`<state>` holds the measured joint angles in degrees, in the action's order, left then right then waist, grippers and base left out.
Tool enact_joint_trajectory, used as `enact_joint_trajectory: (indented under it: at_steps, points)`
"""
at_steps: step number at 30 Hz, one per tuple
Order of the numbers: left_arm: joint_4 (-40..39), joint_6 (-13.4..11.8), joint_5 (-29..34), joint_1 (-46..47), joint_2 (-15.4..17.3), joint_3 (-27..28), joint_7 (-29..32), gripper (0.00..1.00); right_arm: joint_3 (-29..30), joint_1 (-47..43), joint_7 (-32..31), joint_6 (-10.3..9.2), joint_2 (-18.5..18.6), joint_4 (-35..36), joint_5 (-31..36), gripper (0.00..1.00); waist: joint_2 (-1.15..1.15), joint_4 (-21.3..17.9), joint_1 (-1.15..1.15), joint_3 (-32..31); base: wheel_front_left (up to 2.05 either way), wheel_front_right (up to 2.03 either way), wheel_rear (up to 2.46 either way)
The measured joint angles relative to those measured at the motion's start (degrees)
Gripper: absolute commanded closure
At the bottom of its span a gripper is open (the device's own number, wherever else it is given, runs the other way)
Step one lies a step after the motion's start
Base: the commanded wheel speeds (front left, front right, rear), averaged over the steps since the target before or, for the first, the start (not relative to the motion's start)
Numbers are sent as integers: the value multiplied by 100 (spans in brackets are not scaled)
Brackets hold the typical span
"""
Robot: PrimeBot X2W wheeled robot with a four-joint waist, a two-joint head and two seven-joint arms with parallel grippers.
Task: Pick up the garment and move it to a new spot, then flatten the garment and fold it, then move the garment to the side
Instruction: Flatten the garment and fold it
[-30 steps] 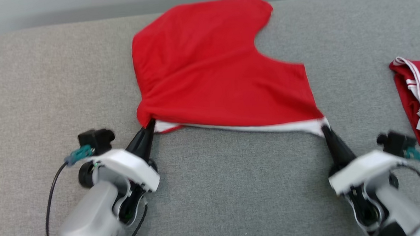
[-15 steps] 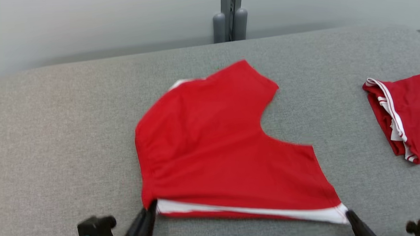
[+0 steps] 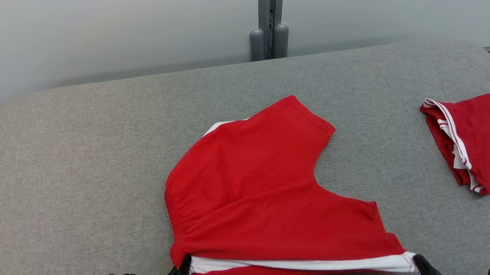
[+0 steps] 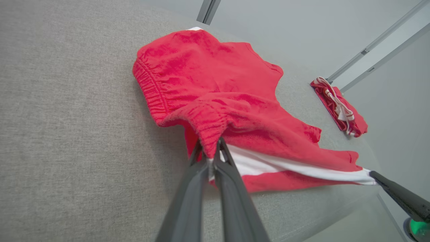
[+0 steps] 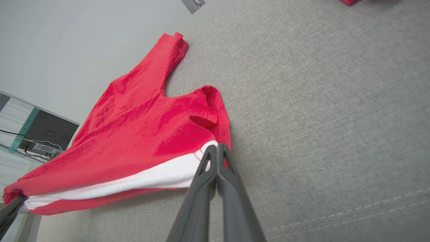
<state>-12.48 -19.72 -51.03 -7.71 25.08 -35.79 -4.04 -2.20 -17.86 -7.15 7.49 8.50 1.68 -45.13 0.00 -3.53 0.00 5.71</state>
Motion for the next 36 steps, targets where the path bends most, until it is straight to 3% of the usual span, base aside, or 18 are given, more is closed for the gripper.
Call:
enact_joint_trajectory:
  at_steps: [5, 11, 24, 34, 35, 36]
  points:
    - [38, 148, 8, 444, 52, 127, 40, 100, 163, 804, -274, -1, -138, 338, 145, 100, 0, 114, 0, 243, 0, 0, 0]
    - [219, 411, 78, 1230, -16, 246, 41, 100, 42, 2371, -118, -1, 36, 53, 143, 100, 0, 296, 0, 757, 0, 0, 0]
    - [937, 912, 159, 2587, -427, 366, -188, 100, -845, 5256, 404, -1, 657, -1584, 122, 100, 0, 845, 0, 1685, 0, 0, 0]
    - [1813, 1346, 141, 3216, -831, 313, -454, 100, -1671, 6378, 1036, -1, 872, -3108, -227, 100, 0, 1167, 0, 2002, 0, 0, 0]
    - [1918, 1394, 143, 3267, -867, 277, -465, 95, -1768, 6429, 1094, -1, 891, -3217, -283, 100, 0, 1182, 0, 2015, 0, 0, 0]
    - [2014, 1468, 125, 3310, -917, 264, -492, 59, -1881, 6464, 1178, -1, 912, -3282, -332, 71, 0, 1192, 0, 2025, 0, 0, 0]
